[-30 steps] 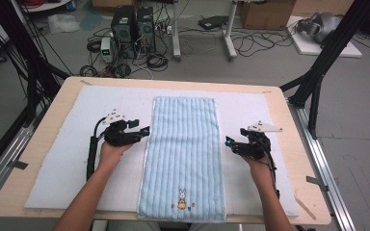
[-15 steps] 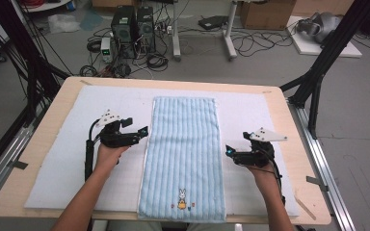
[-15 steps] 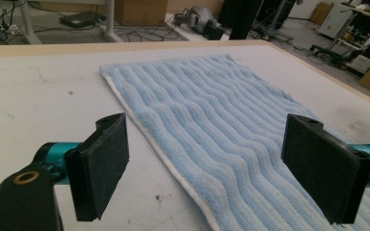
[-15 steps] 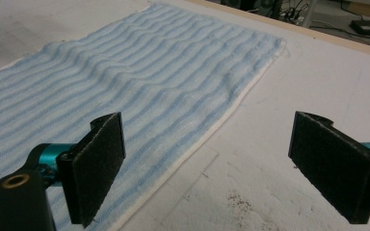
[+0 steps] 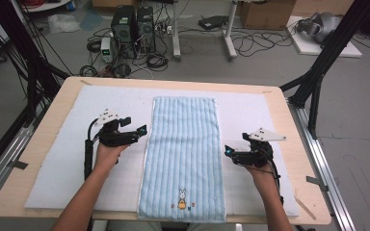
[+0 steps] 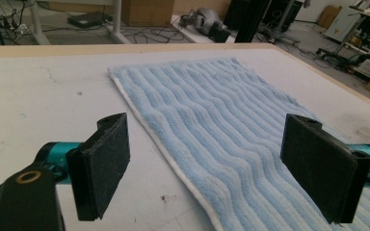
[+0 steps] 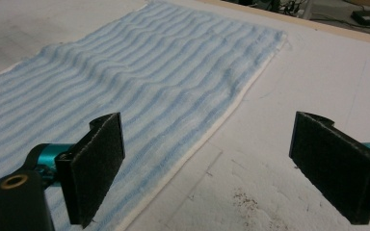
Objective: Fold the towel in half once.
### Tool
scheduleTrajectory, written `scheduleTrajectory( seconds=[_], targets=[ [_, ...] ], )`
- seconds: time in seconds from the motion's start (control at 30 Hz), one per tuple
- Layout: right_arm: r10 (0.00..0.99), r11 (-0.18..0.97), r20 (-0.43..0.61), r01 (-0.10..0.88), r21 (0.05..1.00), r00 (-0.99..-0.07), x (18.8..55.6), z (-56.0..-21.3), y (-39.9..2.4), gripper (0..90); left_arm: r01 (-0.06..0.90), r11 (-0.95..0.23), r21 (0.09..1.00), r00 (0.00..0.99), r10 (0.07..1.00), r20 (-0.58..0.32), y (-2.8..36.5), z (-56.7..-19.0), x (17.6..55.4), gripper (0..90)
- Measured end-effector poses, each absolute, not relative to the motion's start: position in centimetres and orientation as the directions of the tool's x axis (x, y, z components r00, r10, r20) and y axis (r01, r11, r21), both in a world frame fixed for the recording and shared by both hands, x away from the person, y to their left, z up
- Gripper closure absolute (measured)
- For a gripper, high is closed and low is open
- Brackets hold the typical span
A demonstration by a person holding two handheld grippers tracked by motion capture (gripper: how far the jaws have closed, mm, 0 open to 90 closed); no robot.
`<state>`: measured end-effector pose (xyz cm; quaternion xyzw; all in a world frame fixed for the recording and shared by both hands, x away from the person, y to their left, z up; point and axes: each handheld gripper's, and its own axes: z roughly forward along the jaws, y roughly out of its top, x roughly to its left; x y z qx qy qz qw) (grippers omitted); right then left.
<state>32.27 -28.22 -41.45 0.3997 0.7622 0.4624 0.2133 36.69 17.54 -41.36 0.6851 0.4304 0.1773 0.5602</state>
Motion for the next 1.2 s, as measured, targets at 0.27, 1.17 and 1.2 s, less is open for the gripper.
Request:
scheduleTrajectory(
  seconds=[0.27,1.17,1.2],
  targets=[
    [0.811,0.251,0.051,0.425,0.870,-0.582,32.5,-41.7,-28.0,11.5,0.445,0.010,0.896,0.554,0.783,-0.284,17.3,-41.4,38.8,19.6],
    [0.814,0.254,0.080,0.476,0.842,-0.575,32.6,-42.3,-28.3,11.5,0.581,-0.161,0.798,0.460,0.873,-0.159,12.2,-44.8,44.8,30.7],
    [0.814,0.253,0.083,0.479,0.841,-0.575,32.6,-42.3,-28.3,11.5,0.584,-0.173,0.793,0.462,0.874,-0.150,12.1,-45.0,44.8,31.9]
  ],
)
